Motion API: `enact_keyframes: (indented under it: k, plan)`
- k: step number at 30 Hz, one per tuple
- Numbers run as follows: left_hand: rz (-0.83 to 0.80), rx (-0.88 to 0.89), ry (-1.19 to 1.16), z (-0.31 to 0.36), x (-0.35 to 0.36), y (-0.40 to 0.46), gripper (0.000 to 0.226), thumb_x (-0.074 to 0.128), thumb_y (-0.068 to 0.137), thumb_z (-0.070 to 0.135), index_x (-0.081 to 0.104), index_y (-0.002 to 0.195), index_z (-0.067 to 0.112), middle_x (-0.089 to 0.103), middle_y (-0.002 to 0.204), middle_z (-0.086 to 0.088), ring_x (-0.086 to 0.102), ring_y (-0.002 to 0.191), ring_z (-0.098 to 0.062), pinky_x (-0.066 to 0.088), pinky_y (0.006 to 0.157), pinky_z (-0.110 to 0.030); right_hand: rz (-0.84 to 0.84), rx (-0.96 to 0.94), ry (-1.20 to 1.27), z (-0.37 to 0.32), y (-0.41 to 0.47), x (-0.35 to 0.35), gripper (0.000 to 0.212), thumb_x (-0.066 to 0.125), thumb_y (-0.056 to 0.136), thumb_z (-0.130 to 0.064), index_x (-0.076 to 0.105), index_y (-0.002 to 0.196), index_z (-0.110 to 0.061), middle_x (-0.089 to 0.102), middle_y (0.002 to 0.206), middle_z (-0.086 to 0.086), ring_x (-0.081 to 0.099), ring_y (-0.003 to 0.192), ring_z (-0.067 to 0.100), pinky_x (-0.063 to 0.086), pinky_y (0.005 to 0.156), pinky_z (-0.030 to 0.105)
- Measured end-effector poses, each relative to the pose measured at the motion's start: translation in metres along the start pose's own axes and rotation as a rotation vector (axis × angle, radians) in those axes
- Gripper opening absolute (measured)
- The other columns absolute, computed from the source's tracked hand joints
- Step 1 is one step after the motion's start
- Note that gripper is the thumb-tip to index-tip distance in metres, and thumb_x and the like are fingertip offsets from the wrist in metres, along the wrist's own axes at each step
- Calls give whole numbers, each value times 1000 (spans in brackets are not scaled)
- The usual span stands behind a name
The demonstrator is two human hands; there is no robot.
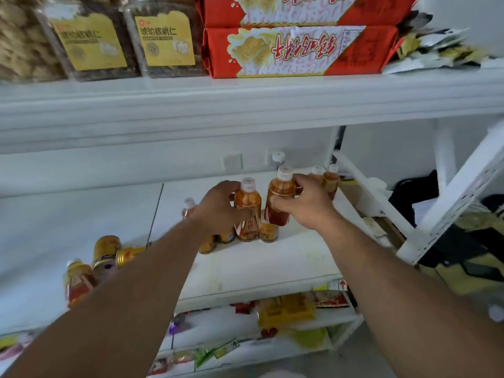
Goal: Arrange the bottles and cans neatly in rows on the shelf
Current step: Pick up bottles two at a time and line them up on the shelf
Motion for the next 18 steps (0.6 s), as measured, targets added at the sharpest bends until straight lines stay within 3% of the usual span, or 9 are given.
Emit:
enact_keyframes:
  k: [2, 4, 8, 11, 13, 18]
  plan:
    - [2, 2, 64, 8, 3, -20, 36, 78, 74, 28, 63, 107, 29, 60, 98, 18, 61, 89, -1, 51, 71, -19, -23, 15, 18, 5, -15, -5, 36, 86, 75, -28, 64, 103, -33, 65, 94, -23, 58, 85, -8, 40, 68, 13]
    - [6, 27, 109, 16, 5, -38, 32, 78, 78, 25, 65, 107, 23, 60, 92, 18, 60, 85, -2, 48, 70, -17, -39, 27, 28, 7, -29, -8, 43, 86, 75, -29, 61, 109, -34, 62, 96, -24, 57, 88, -6, 40, 70, 15]
    - [-13, 23, 94, 23, 15, -76, 27, 78, 79, 22, 63, 101, 20, 65, 90, 5, 64, 88, -11, 57, 82, -37, -44, 51, 46, 10, -65, -16, 53, 86, 75, -30, 61, 122, -30, 63, 106, -15, 58, 96, 5, 42, 74, 19]
    - [-45, 65, 50, 30, 25, -100, 24, 78, 80, 16, 64, 98, 12, 66, 85, -1, 65, 80, -15, 56, 79, -38, -59, 54, 41, 8, -89, -19, 50, 85, 77, -29, 58, 118, -33, 60, 106, -15, 57, 96, 5, 39, 69, 14]
    - [-58, 88, 17, 32, 28, -113, 25, 78, 79, 10, 67, 102, 8, 70, 88, -7, 67, 83, -20, 56, 80, -38, -57, 53, 22, 7, -105, -20, 56, 85, 77, -30, 60, 127, -27, 60, 109, -13, 58, 101, 9, 41, 72, 17]
    - [-57, 106, -38, 27, 31, -141, 29, 80, 73, 16, 67, 96, 28, 71, 86, 11, 68, 83, -5, 56, 80, -31, -24, 63, 20, 5, -145, -25, 55, 86, 76, -29, 62, 125, -27, 63, 109, -13, 60, 99, 8, 41, 69, 13]
Point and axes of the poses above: each hand's wrist, its own y-axis towards the middle knuckle, its own x-axis out of the palm, z = x × y, the point moved 10 cm from there along y, towards the middle knuckle
